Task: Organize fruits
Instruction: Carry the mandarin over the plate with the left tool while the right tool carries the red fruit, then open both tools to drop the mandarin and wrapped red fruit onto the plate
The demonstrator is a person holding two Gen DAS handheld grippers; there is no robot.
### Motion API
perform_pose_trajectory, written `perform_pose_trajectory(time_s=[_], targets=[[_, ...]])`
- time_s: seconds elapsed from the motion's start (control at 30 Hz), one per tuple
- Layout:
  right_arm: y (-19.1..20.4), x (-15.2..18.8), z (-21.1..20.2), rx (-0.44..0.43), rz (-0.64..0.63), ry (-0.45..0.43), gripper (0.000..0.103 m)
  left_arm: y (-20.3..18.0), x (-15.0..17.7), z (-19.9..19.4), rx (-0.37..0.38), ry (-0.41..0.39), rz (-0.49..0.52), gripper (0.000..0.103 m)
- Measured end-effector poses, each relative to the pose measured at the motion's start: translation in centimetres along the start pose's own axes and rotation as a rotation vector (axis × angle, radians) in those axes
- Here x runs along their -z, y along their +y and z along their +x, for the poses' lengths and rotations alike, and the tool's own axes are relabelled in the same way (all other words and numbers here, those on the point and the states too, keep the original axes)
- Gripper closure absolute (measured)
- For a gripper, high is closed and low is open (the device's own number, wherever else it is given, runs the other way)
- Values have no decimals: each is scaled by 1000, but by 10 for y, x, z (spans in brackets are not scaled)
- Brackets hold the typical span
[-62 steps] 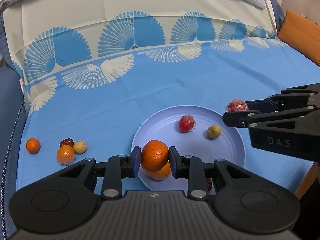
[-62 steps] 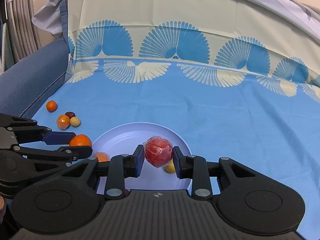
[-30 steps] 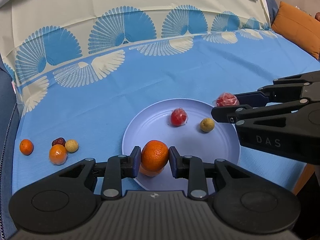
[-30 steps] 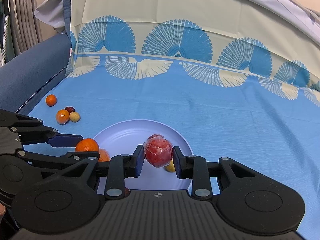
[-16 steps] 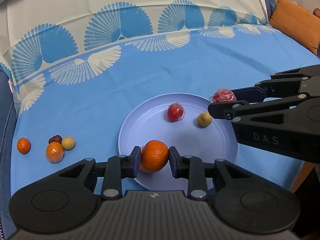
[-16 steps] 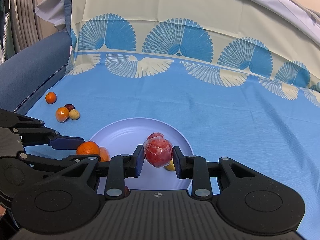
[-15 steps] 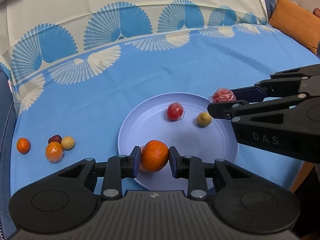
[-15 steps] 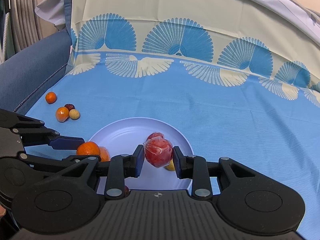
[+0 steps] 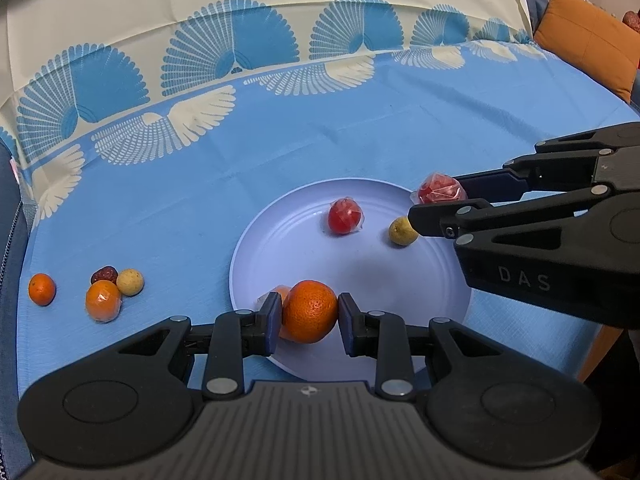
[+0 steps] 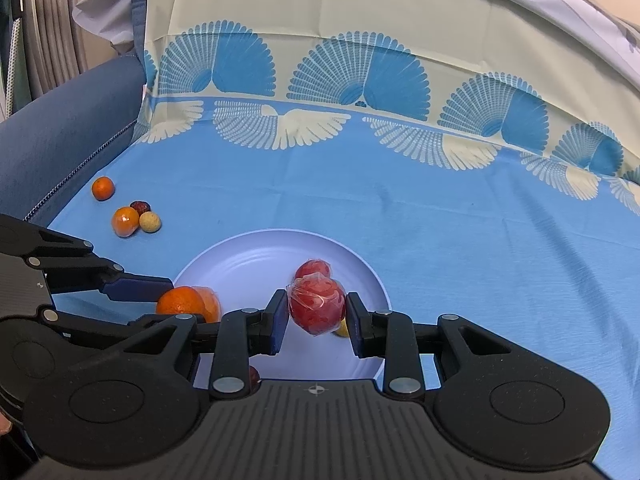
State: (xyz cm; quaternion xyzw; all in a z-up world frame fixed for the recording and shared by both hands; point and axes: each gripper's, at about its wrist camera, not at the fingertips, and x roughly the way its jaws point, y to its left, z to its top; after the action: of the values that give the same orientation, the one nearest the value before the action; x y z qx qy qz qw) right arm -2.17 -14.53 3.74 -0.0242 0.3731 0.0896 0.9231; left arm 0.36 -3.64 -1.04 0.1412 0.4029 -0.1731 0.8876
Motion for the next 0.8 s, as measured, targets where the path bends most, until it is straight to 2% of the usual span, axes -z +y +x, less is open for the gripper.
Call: perform_pose_trajectory(time_s=[0.8], targets=[[1,0,0,0,-3,5,70,-2,2,2,4,5,-1,70]])
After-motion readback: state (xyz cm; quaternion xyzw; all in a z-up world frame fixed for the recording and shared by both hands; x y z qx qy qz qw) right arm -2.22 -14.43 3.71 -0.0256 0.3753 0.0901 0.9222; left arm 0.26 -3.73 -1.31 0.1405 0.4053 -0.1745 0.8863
